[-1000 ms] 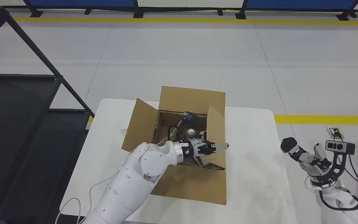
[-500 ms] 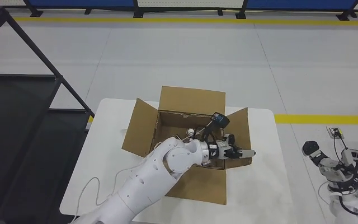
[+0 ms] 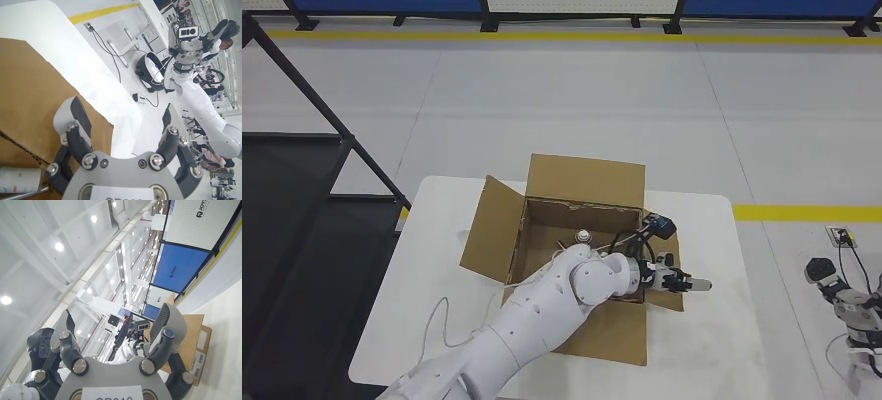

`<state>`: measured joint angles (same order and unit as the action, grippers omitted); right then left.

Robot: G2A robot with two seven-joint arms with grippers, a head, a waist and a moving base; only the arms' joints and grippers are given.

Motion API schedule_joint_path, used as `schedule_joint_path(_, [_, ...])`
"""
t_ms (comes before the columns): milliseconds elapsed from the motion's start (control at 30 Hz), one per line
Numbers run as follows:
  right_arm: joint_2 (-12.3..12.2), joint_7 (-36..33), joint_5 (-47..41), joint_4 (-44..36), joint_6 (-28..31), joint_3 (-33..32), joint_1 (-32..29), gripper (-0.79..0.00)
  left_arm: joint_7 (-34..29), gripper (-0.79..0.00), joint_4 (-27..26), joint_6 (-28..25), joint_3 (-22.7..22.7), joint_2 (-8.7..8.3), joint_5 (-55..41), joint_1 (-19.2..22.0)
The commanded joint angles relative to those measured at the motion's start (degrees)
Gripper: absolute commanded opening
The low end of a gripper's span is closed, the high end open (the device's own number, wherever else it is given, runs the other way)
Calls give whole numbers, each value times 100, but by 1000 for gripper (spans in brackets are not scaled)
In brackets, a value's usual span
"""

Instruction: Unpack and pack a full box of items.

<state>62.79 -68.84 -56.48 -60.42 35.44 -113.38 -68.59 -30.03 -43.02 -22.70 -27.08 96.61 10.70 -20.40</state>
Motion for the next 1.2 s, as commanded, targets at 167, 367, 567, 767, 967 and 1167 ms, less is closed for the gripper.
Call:
schedule_joint_path(167, [7,2,-29,-47,2,39,108,0,225,0,237,-409,-227,57,79,175])
schedule_joint_path(367, [15,111,319,-502,110,197,146,0,461,0,-109,-879,-1015,-343,191,76])
schedule_joint_path(567, [54,516,1048,-1276,350,606,160,0,575,0,-1994,-777,-2487,-1115,989,-1010])
schedule_joint_path(767, [113,1419,2594,-2409,252,1259,113,0,-181,0,-5280,-225,-4620,-1781,1452,-3332])
schedule_joint_path(967, [217,2530,4617,-3154,-227,2246,266,0,-310,0,-6712,-274,-6048,-2016,1188,-4854])
schedule_joint_path(1167, [375,3343,6216,-3229,-768,3511,658,0,-94,0,-7075,-617,-7029,-2125,737,-5833])
